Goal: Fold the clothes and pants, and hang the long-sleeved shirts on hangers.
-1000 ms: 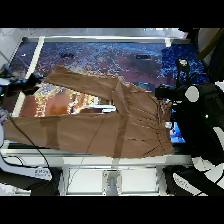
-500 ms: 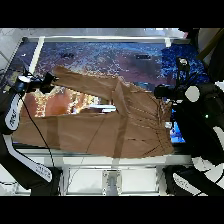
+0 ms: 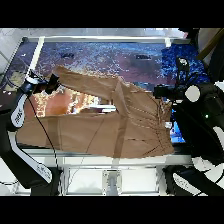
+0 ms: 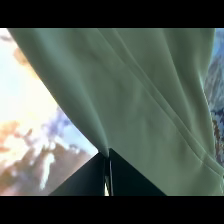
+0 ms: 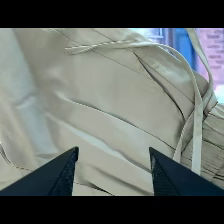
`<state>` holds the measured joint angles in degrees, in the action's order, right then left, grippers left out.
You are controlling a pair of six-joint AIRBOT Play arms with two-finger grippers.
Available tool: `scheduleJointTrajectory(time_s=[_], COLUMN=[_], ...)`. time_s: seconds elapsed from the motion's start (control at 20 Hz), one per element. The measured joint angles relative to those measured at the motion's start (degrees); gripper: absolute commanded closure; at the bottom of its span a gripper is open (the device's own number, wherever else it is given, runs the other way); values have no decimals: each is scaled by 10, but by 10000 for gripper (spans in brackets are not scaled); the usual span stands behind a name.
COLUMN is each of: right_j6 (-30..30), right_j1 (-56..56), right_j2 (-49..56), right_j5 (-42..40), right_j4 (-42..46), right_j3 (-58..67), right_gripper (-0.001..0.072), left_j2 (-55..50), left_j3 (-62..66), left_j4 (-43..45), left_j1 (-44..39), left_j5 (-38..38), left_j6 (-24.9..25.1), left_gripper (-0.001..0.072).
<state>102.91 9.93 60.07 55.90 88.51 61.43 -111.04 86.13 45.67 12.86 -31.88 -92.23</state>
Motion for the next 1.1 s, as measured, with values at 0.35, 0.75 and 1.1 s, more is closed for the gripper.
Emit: scheduleJointTrajectory(time_s=[0.35,0.75,1.1], right_j6=[0,-14,-18], right_j1=[0,0,0], right_j2=[0,0,0], right_j5=[0,0,-20], right_j4=[-2,2,1], right_j3=[0,0,0], right_gripper=[223,223,222], left_j2=[7,150,207], left_j3=[0,0,0], left_j4=[-2,175,217], left_j1=[-3,92,180], left_j5=[30,-70,-219], left_j6=[6,14,9], left_gripper=[699,698,-8])
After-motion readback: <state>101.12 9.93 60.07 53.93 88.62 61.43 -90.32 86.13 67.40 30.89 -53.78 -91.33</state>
